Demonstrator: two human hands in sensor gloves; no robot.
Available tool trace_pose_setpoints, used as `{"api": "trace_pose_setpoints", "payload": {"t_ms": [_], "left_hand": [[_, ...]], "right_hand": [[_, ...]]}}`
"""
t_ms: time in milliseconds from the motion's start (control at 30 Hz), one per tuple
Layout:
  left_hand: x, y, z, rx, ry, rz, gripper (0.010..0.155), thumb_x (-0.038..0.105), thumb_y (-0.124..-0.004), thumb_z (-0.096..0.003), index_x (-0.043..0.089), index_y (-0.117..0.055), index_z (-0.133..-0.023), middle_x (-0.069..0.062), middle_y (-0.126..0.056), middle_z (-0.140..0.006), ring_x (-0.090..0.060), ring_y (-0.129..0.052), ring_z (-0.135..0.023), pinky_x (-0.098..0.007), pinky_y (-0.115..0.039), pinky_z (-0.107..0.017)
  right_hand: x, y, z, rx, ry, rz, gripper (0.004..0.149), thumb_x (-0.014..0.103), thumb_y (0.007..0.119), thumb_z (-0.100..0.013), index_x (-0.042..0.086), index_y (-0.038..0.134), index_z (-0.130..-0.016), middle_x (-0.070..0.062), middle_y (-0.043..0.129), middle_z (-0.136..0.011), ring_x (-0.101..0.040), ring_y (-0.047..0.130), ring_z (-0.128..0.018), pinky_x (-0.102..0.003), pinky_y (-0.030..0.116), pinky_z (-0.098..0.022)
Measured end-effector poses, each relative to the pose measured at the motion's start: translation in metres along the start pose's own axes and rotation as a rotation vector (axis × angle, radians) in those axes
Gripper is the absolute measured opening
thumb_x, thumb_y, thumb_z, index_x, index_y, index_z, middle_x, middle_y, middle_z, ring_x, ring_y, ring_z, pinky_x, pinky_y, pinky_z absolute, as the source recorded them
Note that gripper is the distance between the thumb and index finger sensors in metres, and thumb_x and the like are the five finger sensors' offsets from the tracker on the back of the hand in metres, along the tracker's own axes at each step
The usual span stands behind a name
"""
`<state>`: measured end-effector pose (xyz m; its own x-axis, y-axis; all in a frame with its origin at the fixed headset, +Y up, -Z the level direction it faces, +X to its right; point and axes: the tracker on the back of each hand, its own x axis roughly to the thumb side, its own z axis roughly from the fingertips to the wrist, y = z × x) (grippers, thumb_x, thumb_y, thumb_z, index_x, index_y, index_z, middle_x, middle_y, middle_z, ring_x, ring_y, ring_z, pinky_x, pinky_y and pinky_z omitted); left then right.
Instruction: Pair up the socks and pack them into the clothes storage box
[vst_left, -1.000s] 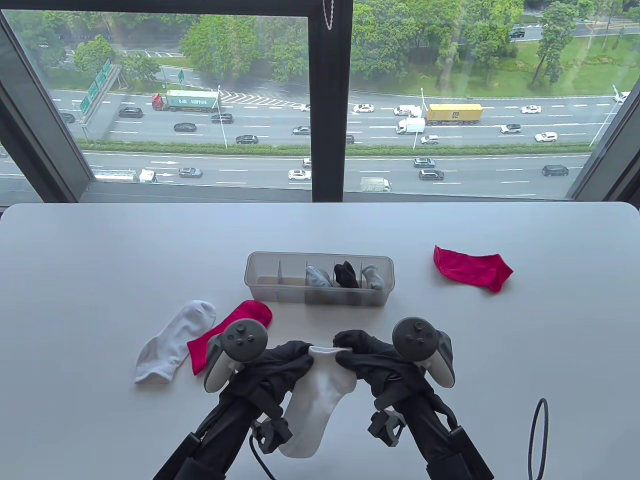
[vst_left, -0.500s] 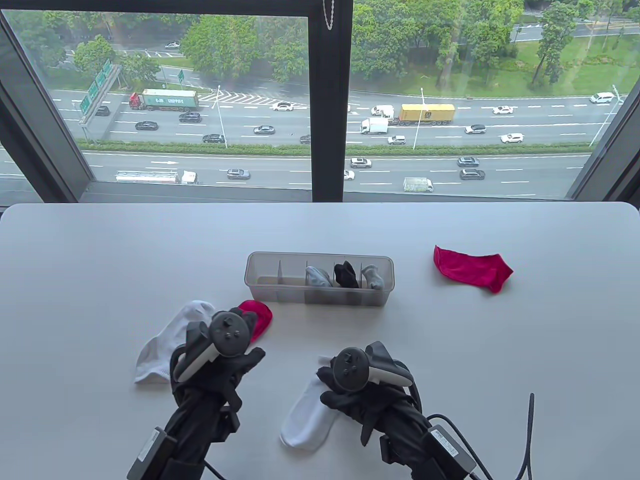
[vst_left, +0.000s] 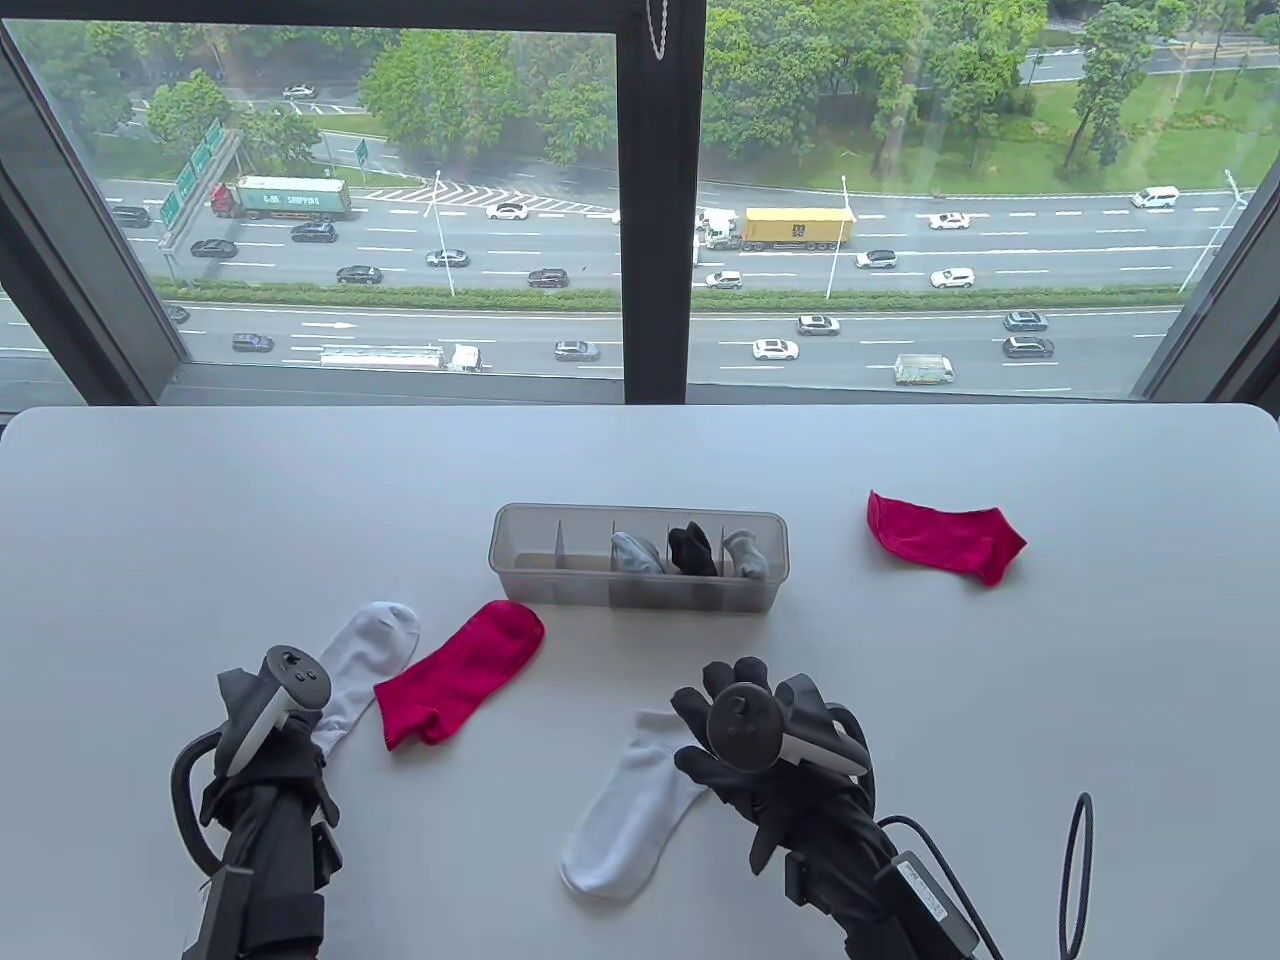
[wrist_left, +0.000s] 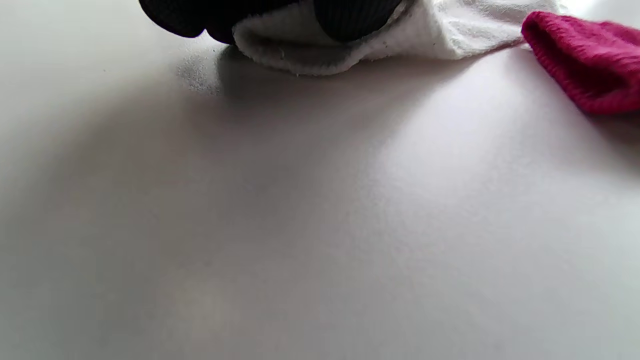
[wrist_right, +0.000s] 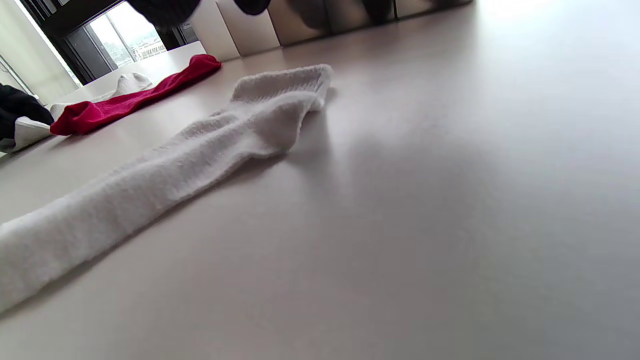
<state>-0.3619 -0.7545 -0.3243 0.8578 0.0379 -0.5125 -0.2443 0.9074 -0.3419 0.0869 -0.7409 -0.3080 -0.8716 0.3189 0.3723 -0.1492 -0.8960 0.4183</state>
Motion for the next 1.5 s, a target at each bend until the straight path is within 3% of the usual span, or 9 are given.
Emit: {"api": "trace_pose_setpoints", "payload": {"t_ms": [133, 333, 567, 733, 900, 1000, 1100, 1333, 1500], "left_hand": [[-0.004, 0.023, 0.015, 0.135, -0.002, 0.12, 0.039, 0.02, -0.068, -0.0576, 0.012, -0.073, -0.096, -0.018, -0.092, -0.079, -0.038, -0.097, -0.065, -0.054, -0.084, -0.048], [0.049, 0.07, 0.071, 0.199, -0.464, 0.508, 0.04, 0.024, -0.069, -0.0573, 0.007, -0.075, -0.093, -0.014, -0.102, -0.066, -0.033, -0.106, -0.051, -0.048, -0.09, -0.037], [0.156, 0.026, 0.135, -0.084, -0.834, 0.636, 0.042, 0.024, -0.067, -0.0579, 0.001, -0.07, -0.093, -0.015, -0.101, -0.072, -0.034, -0.107, -0.057, -0.049, -0.091, -0.04], [0.172, 0.015, 0.153, -0.136, -0.94, 0.564, 0.053, 0.029, -0.064, -0.0594, -0.001, -0.059, -0.103, -0.029, -0.085, -0.092, -0.051, -0.089, -0.078, -0.062, -0.078, -0.054], [0.167, 0.017, 0.14, -0.304, -1.14, 0.495, 0.085, 0.046, -0.068, -0.0581, 0.019, -0.01, -0.114, -0.021, -0.006, -0.119, -0.05, -0.013, -0.111, -0.076, -0.027, -0.074], [0.172, 0.016, 0.139, -0.373, -1.144, 0.767, 0.057, 0.034, -0.07, -0.0588, 0.016, -0.054, -0.11, -0.022, -0.038, -0.121, -0.05, -0.038, -0.112, -0.076, -0.037, -0.074], [0.184, 0.002, 0.133, -0.306, -0.962, 0.664, 0.041, 0.025, -0.071, -0.0579, 0.006, -0.072, -0.095, -0.019, -0.099, -0.075, -0.039, -0.101, -0.061, -0.058, -0.081, -0.051], [0.216, -0.069, 0.113, -0.302, -0.712, 0.146, 0.041, 0.027, -0.071, -0.0579, 0.005, -0.072, -0.094, -0.013, -0.103, -0.062, -0.031, -0.107, -0.043, -0.05, -0.088, -0.038], [0.216, -0.077, 0.115, -0.367, -0.716, 0.121, 0.045, 0.029, -0.072, -0.0575, 0.005, -0.071, -0.095, -0.011, -0.103, -0.062, -0.028, -0.106, -0.041, -0.049, -0.088, -0.037]], "right_hand": [[0.002, -0.004, 0.001, -0.023, -0.008, -0.021, 0.066, 0.045, 0.054, -0.063, 0.017, 0.027, -0.117, -0.027, 0.01, -0.12, -0.051, 0.002, -0.103, -0.073, 0.021, -0.07], [0.026, -0.017, 0.006, -0.107, -0.118, -0.145, 0.075, 0.046, 0.061, -0.062, 0.017, 0.018, -0.116, -0.027, 0.008, -0.119, -0.052, 0.004, -0.103, -0.074, 0.023, -0.071], [0.062, -0.02, 0.014, -0.191, -0.254, -0.288, 0.097, 0.049, 0.071, -0.058, 0.019, -0.006, -0.108, -0.025, 0.005, -0.119, -0.053, 0.014, -0.107, -0.073, 0.03, -0.073], [0.04, -0.031, 0.026, -0.592, -0.145, -0.351, 0.042, 0.035, 0.068, -0.061, 0.022, 0.062, -0.101, -0.01, 0.084, -0.097, -0.032, 0.089, -0.085, -0.057, 0.067, -0.069], [0.025, -0.044, 0.03, -0.387, -0.313, -0.759, 0.041, 0.039, 0.07, -0.061, 0.024, 0.07, -0.099, -0.017, 0.068, -0.103, -0.04, 0.073, -0.091, -0.063, 0.06, -0.07], [0.024, -0.045, 0.029, -0.312, -0.294, -1.016, 0.042, 0.035, 0.074, -0.06, 0.018, 0.073, -0.098, -0.013, 0.079, -0.091, -0.036, 0.081, -0.082, -0.061, 0.064, -0.068], [0.007, -0.035, 0.025, -0.442, 0.005, -0.813, 0.047, 0.032, 0.078, -0.057, 0.012, 0.071, -0.099, -0.008, 0.093, -0.073, -0.026, 0.096, -0.063, -0.052, 0.075, -0.061], [0.007, 0.011, -0.026, -0.099, 0.297, -0.144, 0.068, 0.034, 0.077, -0.057, 0.01, 0.047, -0.113, -0.007, 0.089, -0.076, -0.022, 0.092, -0.065, -0.05, 0.073, -0.063], [0.022, 0.019, -0.035, 0.063, 0.331, 0.124, 0.066, 0.035, 0.074, -0.058, 0.01, 0.047, -0.112, -0.005, 0.082, -0.073, -0.02, 0.085, -0.059, -0.051, 0.07, -0.063]]}}
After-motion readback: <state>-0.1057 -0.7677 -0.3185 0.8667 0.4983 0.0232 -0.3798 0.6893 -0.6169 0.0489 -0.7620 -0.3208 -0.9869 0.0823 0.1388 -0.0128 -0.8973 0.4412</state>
